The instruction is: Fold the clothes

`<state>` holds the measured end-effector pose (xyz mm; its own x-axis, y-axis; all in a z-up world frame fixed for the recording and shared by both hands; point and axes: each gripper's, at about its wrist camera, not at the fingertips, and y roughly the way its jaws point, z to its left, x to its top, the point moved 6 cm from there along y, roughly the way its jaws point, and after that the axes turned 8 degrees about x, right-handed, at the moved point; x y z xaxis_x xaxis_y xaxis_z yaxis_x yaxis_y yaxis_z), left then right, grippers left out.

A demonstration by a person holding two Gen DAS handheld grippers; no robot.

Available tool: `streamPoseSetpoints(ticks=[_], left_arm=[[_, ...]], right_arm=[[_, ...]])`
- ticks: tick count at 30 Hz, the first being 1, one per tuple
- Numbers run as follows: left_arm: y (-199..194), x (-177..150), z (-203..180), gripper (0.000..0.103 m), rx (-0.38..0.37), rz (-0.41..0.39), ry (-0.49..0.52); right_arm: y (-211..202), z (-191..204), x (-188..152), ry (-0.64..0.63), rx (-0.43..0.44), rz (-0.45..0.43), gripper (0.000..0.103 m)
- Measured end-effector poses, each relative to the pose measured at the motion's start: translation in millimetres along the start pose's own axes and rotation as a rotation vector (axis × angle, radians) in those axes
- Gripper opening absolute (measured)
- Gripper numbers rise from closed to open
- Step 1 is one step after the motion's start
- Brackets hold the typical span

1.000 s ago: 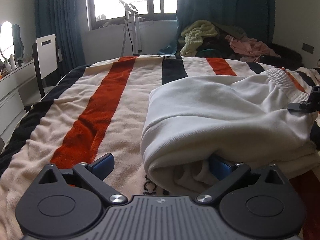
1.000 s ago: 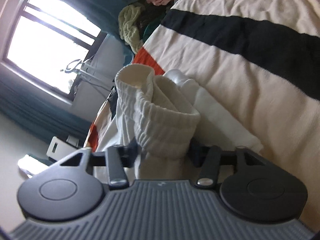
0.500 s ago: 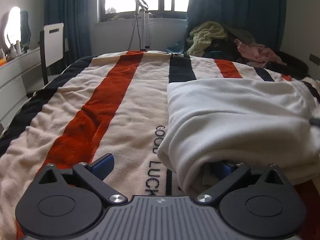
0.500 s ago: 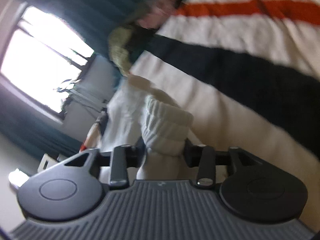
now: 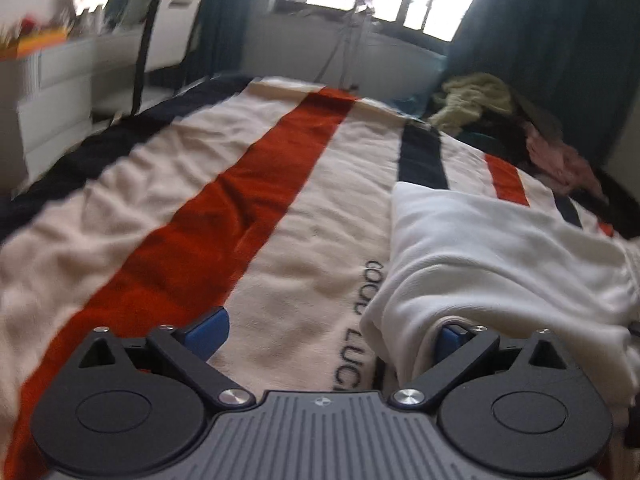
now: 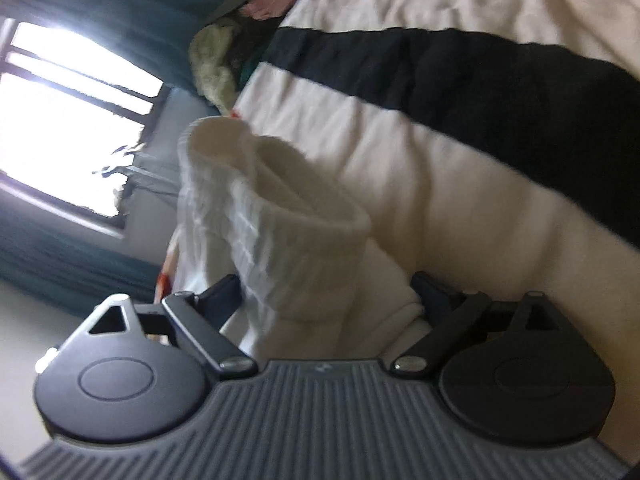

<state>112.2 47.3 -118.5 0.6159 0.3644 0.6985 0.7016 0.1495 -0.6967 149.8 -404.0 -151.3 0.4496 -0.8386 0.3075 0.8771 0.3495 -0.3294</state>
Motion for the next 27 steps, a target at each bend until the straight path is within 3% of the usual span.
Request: streamPoseSetpoints(ticks=[4,6,7,13,17,20,23,26,27], left_arm=[[6,-1,9,0.101,0.005,0.039,-0.046],[6,0,10,0.101,0.006,0.037,-0.050],[5,0,10,0.101,0.007,0.036,-0.049],[4,-1,8,0.101,0.013,0.032,-0.035],[4,-2,8,0.101,0.012,0.039,-0.040],[4,-2,9,0.101,0.011,0.046,-0.048],[4,-3,10,0.101,0.008,0.053,-0.054],[6,-4,9,0.101,0.003,0.067,-0.049],[6,-5,8,0.101,0.004,0.066,-0.045]], right_arm=[[-7,25,0,-0.019,0.164,-0.011,0.095],[-7,32,-1,-0.063,0.165,-0.012,0.095],[-7,35,-2,-0.081,0.160,-0.012,0.095],[9,-3,-5,-0.088,-0.101,0.029,0.093],[10,-4,-7,-0.068,-0.094,0.034,0.094],[9,8,-11,-0.058,0.014,0.051,0.095],[2,25,-14,-0.119,0.065,0.040,0.095],[10,24,-16,-0.156,0.018,0.065,0.093],[13,19,-19,-0.167,-0.022,0.084,0.084]])
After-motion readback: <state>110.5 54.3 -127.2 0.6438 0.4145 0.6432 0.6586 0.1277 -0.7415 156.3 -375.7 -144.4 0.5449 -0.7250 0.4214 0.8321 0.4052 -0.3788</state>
